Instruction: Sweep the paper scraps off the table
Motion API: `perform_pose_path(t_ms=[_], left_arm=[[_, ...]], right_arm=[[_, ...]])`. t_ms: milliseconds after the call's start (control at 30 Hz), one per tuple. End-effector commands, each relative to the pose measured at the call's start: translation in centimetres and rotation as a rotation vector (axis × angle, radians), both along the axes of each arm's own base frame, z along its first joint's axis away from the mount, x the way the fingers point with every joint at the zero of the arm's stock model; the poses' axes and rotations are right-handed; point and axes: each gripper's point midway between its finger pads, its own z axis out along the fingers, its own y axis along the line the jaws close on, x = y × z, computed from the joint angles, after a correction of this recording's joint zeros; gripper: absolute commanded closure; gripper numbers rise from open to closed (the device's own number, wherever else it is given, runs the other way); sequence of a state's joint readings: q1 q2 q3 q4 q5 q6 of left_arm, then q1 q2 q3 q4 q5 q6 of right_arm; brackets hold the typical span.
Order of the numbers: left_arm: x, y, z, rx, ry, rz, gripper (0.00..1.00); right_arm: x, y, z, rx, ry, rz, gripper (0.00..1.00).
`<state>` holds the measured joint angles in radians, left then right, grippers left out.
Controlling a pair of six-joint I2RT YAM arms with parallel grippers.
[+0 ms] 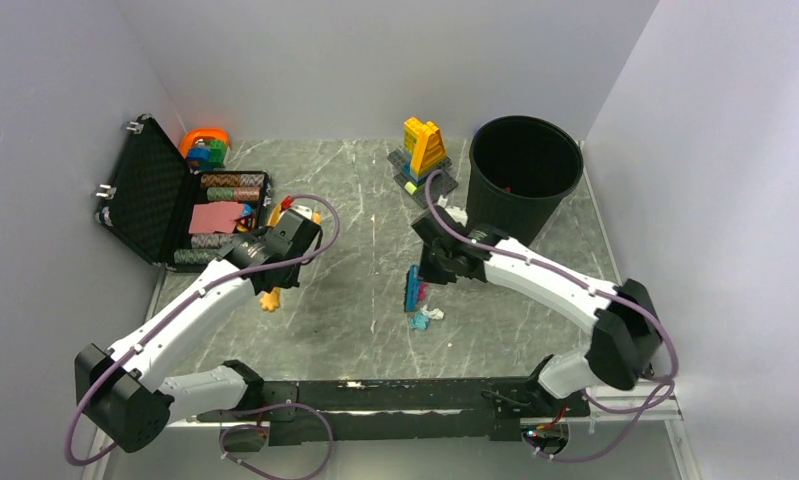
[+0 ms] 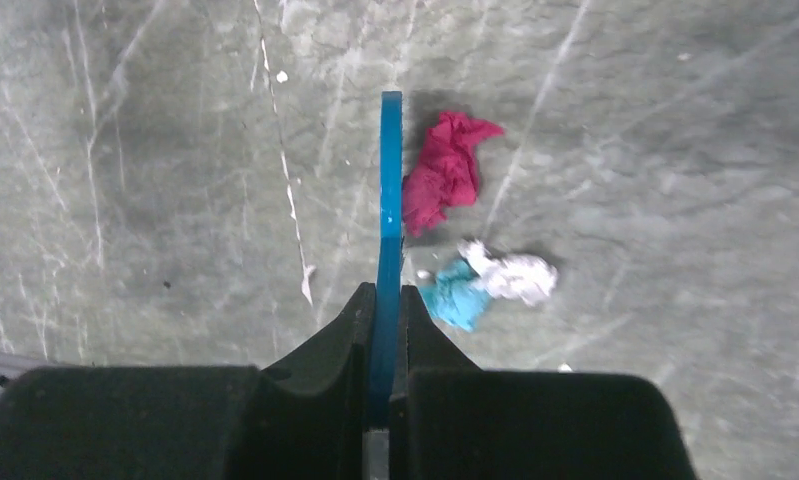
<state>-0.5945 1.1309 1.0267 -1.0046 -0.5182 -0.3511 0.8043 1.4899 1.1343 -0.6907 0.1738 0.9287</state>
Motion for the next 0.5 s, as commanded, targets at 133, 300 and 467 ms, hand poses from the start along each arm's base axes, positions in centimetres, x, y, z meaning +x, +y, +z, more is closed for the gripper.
perform_pose_path(t_ms=[133, 300, 467], left_arm=[[-0.8, -4.7, -0.5, -0.16, 0.058, -0.216, 1.0], [-2.0, -6.3, -1.3, -0.162, 0.102, -0.299, 1.0], [-4.5, -7.8, -2.8, -0.107, 0.22, -0.349, 1.0]], right_arm=[[-1.8, -3.7, 6.3, -0.017, -0.131, 0.093, 1.0], [-3.2, -7.4, 6.4, -0.182, -0.078, 0.075, 1.0], [-4.0, -10.2, 4.5, -0.333, -0.019, 0.079, 1.0]])
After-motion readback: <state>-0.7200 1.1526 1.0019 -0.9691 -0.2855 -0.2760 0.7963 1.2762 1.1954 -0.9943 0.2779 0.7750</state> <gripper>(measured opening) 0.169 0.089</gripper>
